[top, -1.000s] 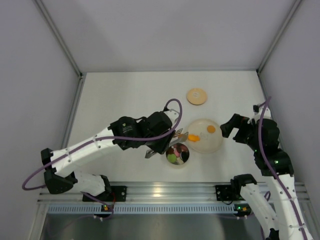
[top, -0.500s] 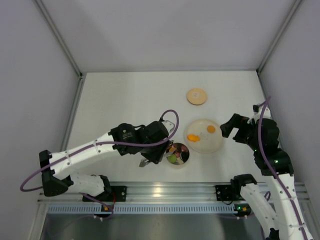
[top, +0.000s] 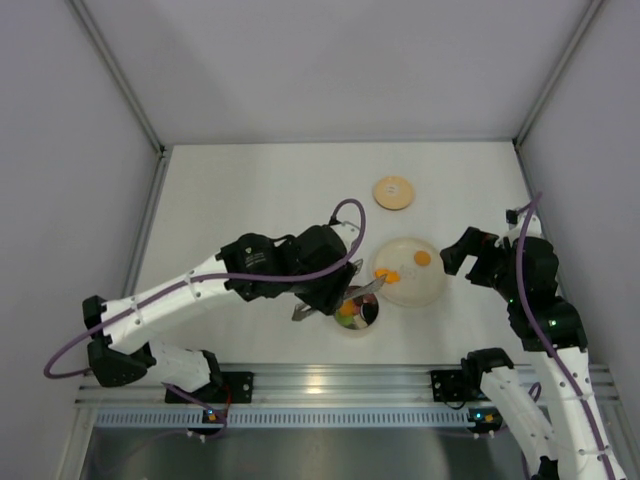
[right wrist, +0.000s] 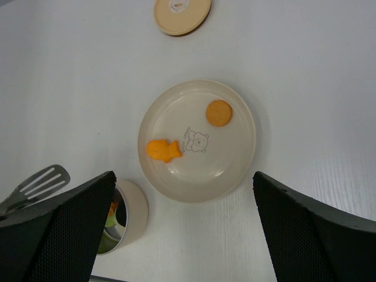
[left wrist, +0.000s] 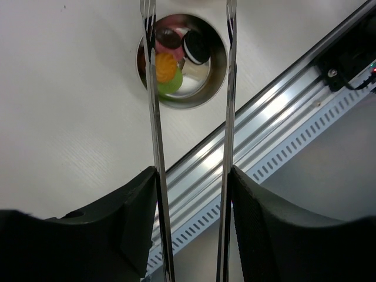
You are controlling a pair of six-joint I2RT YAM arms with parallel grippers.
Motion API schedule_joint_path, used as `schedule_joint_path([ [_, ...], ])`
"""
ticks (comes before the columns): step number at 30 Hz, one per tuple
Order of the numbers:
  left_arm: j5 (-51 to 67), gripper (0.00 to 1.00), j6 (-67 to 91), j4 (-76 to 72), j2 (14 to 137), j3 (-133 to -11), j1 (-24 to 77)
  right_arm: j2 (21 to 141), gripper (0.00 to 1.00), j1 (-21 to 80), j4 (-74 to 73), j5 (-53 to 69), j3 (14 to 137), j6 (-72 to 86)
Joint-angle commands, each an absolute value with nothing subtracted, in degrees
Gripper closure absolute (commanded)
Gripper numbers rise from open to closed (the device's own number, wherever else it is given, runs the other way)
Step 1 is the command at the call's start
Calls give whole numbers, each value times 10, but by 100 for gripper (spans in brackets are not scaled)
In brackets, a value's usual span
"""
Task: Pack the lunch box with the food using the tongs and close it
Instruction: Place the fake food in the packing box, then pick up the fake food from the plate.
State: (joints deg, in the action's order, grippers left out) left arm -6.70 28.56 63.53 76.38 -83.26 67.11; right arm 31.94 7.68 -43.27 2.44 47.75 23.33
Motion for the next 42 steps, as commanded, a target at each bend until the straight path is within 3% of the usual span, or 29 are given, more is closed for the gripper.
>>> schedule_joint_path([
  [1,-94,44,267,620,798,-905,674,320,1,69,-424,21,491,238],
  [14,-127,42,197,613,1019,-1063,657,310,1,70,-442,19,503,233],
  [42,-51,43,144,576,1082,-1005,613,311,1,70,-441,20,498,231],
])
